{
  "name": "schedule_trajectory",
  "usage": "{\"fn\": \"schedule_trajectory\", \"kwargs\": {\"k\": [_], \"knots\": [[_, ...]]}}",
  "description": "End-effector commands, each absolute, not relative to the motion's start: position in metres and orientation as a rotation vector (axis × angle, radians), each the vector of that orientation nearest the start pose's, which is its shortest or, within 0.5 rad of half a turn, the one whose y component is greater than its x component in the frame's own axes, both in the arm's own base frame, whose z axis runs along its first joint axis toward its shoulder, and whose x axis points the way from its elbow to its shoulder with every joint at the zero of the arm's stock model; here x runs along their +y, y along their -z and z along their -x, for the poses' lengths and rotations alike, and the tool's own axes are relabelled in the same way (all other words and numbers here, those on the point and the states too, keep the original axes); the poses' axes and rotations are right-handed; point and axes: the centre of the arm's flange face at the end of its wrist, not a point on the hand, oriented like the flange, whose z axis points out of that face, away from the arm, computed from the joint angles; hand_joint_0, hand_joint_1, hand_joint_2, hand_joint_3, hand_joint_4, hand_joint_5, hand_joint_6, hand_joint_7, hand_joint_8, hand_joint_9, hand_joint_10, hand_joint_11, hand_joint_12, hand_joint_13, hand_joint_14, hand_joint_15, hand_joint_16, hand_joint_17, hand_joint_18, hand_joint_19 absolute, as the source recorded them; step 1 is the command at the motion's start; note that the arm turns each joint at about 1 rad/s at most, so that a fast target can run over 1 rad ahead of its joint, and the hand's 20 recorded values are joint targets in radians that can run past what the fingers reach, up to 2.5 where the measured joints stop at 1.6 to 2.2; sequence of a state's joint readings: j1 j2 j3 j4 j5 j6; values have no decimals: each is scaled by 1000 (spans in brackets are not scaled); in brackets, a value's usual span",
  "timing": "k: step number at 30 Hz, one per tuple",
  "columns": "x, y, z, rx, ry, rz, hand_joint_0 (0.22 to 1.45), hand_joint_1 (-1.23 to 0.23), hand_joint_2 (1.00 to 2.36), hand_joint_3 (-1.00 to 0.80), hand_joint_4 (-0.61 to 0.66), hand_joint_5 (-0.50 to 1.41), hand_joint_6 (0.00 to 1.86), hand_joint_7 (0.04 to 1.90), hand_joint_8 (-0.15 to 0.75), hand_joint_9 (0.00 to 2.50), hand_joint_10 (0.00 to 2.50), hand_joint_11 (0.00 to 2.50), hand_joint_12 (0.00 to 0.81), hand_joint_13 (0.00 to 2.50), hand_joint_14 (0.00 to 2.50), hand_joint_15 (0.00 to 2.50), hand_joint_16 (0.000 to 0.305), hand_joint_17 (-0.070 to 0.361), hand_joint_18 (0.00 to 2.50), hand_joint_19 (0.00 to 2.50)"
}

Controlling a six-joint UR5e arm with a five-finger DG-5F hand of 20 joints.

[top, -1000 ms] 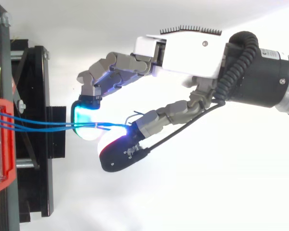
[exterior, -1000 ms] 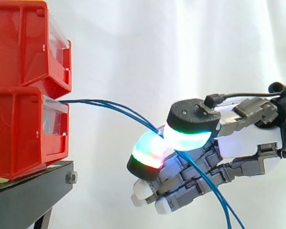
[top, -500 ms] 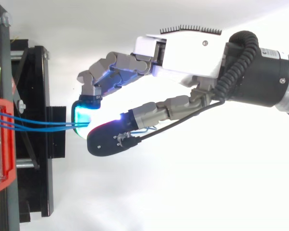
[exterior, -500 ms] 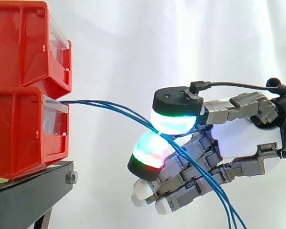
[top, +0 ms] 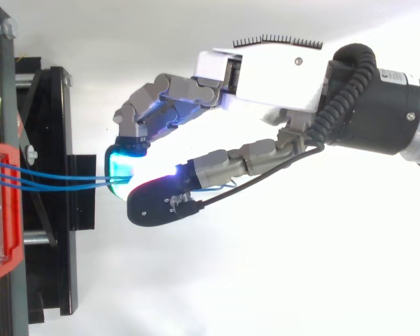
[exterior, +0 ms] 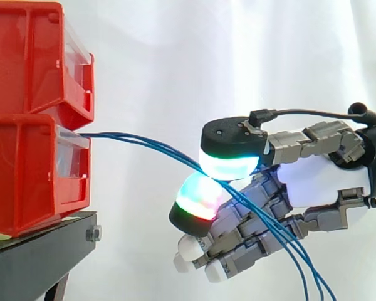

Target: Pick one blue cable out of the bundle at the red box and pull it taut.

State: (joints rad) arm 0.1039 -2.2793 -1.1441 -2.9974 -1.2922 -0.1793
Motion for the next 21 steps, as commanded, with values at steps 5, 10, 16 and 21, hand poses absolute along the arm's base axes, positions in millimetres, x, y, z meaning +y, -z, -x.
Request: {"fn": "schedule_trajectory", "kwargs": {"k": [5,10,16,21], "knots": [[-85,-264,-747,1284,-864,-1236,637,-797,1019,-165,92,-181,897,937,334,692,6,311,347,388,4,101,51,114,434,156],[-83,-264,-747,1287,-863,-1232,584,-634,1014,-297,159,-163,854,814,333,691,6,281,345,358,4,104,51,115,372,177],[-83,-264,-747,1287,-863,-1232,535,-608,1007,-400,155,-149,786,881,348,680,5,275,354,332,5,103,53,119,335,184],[-83,-264,-747,1288,-862,-1231,515,-735,1001,-480,162,-156,796,868,356,670,5,284,364,327,3,101,54,123,324,186]]}}
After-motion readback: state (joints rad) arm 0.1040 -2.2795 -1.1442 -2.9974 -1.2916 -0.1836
